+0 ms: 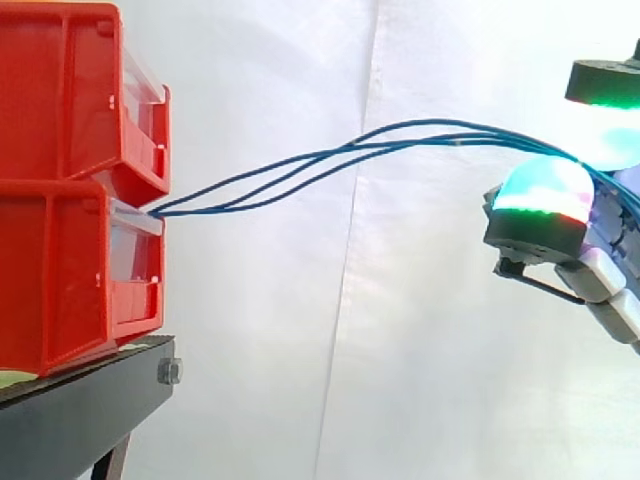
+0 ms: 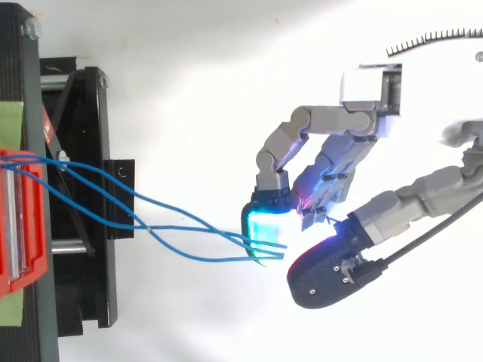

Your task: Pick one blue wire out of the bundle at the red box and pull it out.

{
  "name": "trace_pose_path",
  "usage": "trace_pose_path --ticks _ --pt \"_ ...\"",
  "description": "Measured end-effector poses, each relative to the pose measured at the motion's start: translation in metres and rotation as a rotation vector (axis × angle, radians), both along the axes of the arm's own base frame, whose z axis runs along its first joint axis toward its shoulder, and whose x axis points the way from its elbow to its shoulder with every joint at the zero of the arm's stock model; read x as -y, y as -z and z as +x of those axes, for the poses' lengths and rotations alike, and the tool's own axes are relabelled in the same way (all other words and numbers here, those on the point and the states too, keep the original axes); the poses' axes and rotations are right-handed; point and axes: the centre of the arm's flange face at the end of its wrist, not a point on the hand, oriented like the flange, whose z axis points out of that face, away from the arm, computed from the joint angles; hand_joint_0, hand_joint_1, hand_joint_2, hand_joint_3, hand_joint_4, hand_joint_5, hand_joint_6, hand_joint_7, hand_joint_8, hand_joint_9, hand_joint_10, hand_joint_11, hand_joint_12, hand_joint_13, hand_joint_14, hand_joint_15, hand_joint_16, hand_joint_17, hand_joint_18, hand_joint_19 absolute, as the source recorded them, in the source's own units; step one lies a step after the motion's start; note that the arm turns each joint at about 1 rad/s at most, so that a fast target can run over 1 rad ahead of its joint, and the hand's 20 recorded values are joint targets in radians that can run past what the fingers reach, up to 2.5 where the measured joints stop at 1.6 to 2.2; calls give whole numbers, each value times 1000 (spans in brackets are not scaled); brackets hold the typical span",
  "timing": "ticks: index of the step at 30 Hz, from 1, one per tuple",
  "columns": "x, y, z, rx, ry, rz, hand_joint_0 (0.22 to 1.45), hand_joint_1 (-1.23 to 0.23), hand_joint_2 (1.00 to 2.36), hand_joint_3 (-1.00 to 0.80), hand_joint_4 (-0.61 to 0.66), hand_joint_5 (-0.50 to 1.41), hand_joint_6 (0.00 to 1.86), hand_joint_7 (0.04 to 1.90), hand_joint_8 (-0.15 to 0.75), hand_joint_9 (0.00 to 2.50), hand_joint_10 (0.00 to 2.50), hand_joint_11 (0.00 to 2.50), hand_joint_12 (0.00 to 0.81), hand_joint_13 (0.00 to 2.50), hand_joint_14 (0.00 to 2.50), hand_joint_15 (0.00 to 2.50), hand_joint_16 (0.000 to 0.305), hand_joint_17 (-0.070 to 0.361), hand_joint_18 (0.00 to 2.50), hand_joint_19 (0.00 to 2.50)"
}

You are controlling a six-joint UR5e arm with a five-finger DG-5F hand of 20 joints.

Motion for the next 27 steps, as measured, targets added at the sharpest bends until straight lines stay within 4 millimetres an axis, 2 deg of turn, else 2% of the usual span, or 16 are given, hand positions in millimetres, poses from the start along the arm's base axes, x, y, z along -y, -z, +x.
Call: trace_pose_path --ticks 4,11,19,27 --pt "0 0 0 0 -1 0 924 -726 1013 -297 -37 -153 889 832 283 910 8 547 380 882 14 488 44 98 749 636" --pt "-1 0 0 1 -3 1 903 -663 1015 -284 2 -117 835 881 283 960 8 545 378 898 16 496 43 97 750 652" --pt "-1 0 0 0 -3 1 835 -669 1015 -207 187 -133 809 807 301 936 8 557 394 895 14 486 45 101 772 579" --pt "-2 0 0 1 -5 0 844 -713 1014 -205 240 -163 854 723 315 906 8 569 396 890 14 482 46 103 777 577"
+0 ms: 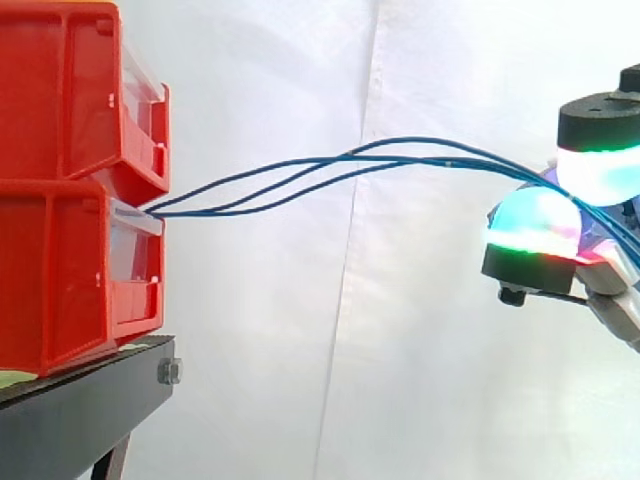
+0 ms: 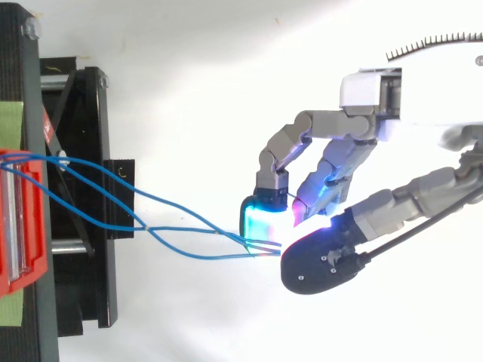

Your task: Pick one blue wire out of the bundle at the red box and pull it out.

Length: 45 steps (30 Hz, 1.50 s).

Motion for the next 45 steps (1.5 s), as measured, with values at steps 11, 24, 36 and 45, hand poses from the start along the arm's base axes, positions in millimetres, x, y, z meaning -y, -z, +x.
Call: trace_pose_path --ticks 11,24,36,45 --pt "-1 0 0 0 -1 0 644 -795 1011 -319 266 -222 907 644 316 796 9 618 406 868 16 459 49 111 841 454" --pt "-1 0 0 1 -2 0 538 -760 1000 -500 263 -208 947 672 342 823 10 650 423 859 14 469 54 121 824 469" --pt "-3 -1 0 1 -4 0 624 -798 1014 -213 171 -212 993 796 345 835 9 688 422 882 14 464 53 120 860 455" --pt "-3 -7 -1 11 -4 2 545 -753 1002 -463 232 -208 989 735 349 845 8 706 428 866 16 478 54 122 839 477"
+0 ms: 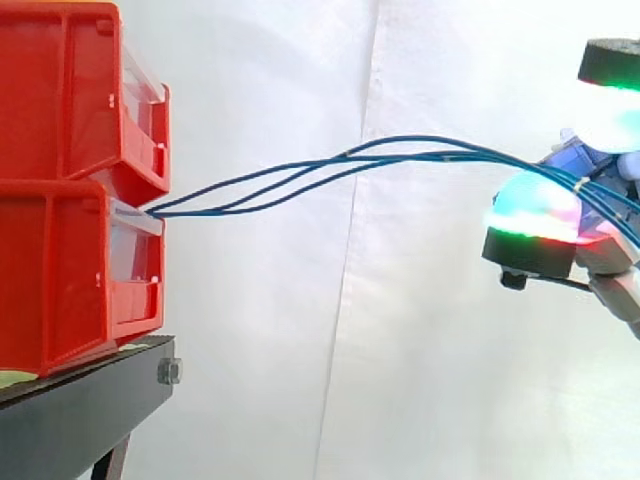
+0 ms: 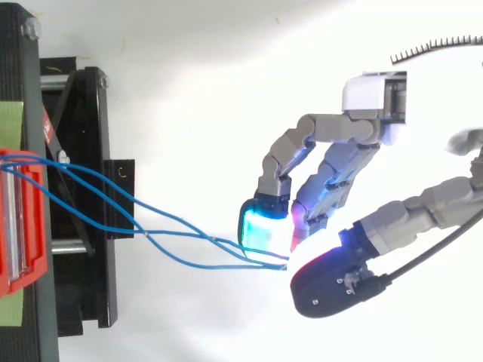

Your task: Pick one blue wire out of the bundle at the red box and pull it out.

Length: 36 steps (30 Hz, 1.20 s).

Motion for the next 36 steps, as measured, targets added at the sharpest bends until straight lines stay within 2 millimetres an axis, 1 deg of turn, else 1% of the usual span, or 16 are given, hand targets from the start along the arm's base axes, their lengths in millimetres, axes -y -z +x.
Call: trace_pose_path --ticks 1,5,8,9,11,13,16,19,27,32,33,34,35,36 --pt "0 0 0 0 -1 0 534 -748 1000 -500 230 -201 987 743 361 870 6 724 433 869 16 476 55 124 842 474" --pt "0 -1 0 1 -2 0 521 -749 1000 -500 231 -183 985 774 374 919 6 779 439 884 15 481 56 125 864 472" --pt "0 -1 0 2 -2 0 549 -787 1000 -500 227 -171 982 807 370 931 7 791 435 892 15 481 54 121 870 475" --pt "0 -1 0 2 -2 1 580 -791 1002 -463 227 -168 981 825 364 941 7 793 429 901 15 484 53 118 872 473" --pt "0 -1 0 2 -2 1 598 -793 1007 -408 218 -163 981 837 364 950 7 808 427 903 17 486 51 115 877 480" --pt "-1 -1 0 3 -4 1 619 -802 1011 -323 179 -161 982 874 368 962 9 824 428 917 16 494 51 115 890 482" --pt "-1 -1 0 2 -8 3 629 -806 1015 -249 138 -161 984 933 367 969 12 824 428 924 16 502 51 114 899 473" --pt "-2 -1 0 3 -13 4 643 -813 1016 -217 123 -163 986 969 370 965 9 824 430 929 17 490 51 115 905 468" --pt "-3 -1 1 8 -16 5 670 -843 1016 -214 113 -180 1003 899 359 912 9 816 428 927 17 491 51 114 920 451" --pt "-3 -1 1 8 -17 5 684 -872 1014 -250 159 -197 1005 853 355 882 8 812 426 911 15 484 51 114 918 439" --pt "-3 -1 1 8 -17 5 666 -851 1014 -268 187 -198 1003 857 352 880 9 821 425 905 16 487 51 114 911 447" --pt "-3 -1 1 8 -17 4 636 -806 1014 -284 188 -197 1006 809 349 884 8 816 423 898 16 495 51 115 900 459" --pt "-3 -1 1 8 -17 4 634 -803 1014 -284 190 -196 1006 807 350 885 9 815 423 897 17 494 52 116 895 465" --pt "-3 -1 1 8 -17 4 618 -770 1013 -295 182 -193 996 843 352 893 6 806 424 892 15 487 52 116 890 476"
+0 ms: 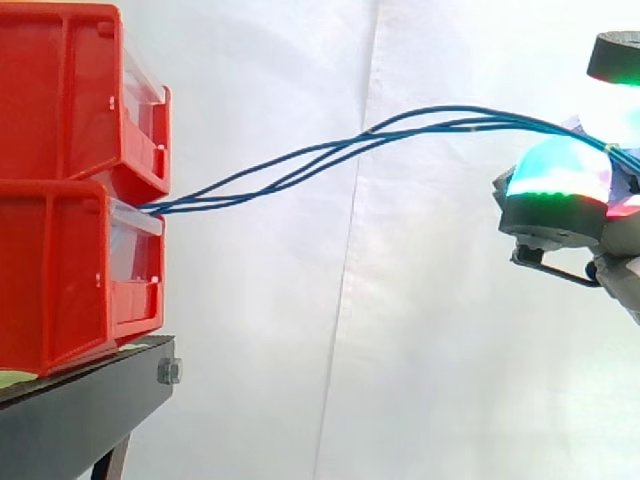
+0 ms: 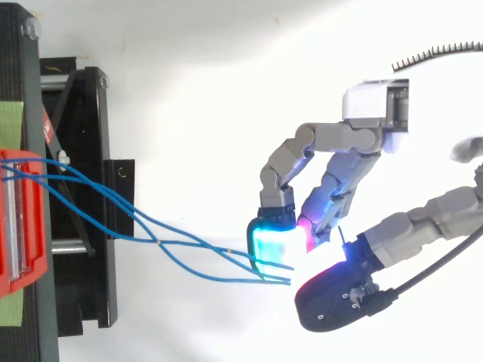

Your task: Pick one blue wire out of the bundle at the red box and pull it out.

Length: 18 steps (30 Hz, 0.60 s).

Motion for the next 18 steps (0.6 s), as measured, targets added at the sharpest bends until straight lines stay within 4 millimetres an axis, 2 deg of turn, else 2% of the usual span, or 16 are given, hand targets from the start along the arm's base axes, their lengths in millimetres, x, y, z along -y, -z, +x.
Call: trace_pose_path --ticks 2,6,10,15,18 --pt "0 0 0 0 0 0 604 -734 1013 -288 167 -188 989 877 356 903 9 795 423 892 15 491 52 117 876 487" --pt "0 0 0 0 1 1 559 -592 1008 -329 192 -167 968 814 373 936 7 740 454 901 15 501 59 132 870 503" --pt "0 0 0 0 1 1 524 -512 1006 -408 193 -165 953 861 362 926 10 749 440 877 15 515 55 125 820 522" --pt "0 0 0 2 1 1 467 -451 1000 -500 206 -160 951 853 386 940 8 749 463 880 14 506 61 136 836 511" --pt "-1 0 1 3 0 1 436 -501 1000 -500 215 -159 950 851 398 932 8 745 479 886 15 507 64 144 861 500"
